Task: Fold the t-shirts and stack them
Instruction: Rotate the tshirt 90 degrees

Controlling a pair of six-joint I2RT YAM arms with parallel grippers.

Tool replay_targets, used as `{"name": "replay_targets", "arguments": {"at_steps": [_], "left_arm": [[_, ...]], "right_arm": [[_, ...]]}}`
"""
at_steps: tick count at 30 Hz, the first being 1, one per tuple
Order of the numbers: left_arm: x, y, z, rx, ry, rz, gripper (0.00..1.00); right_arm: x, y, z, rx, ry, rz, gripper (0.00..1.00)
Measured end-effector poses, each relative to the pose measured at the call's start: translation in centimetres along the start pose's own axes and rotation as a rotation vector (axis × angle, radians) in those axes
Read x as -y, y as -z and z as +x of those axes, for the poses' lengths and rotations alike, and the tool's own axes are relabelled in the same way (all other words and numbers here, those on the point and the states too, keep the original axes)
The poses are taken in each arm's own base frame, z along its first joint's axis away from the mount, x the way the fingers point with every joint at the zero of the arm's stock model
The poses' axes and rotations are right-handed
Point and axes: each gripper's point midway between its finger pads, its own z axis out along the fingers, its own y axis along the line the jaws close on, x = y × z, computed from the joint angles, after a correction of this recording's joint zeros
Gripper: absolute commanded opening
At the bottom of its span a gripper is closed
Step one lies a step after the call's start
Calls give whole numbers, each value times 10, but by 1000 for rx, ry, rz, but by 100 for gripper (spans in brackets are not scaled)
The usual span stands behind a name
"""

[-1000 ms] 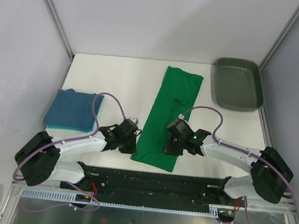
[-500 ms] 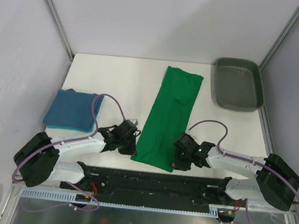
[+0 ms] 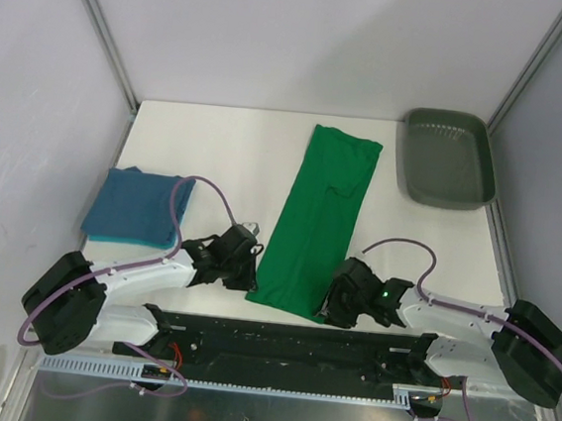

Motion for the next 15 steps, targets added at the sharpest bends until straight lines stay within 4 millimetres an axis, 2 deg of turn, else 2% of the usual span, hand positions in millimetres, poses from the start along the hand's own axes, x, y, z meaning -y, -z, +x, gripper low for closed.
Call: {"name": "replay_targets", "arguments": {"at_steps": [7,15], "left_arm": [[3,3,-2,10,-1,14,23],[9,8,-3,15,-2,45,34]], "right_arm": [[8,2,1,14,-56,-6,19],[21,12,-5,57,-75,22,7]]}}
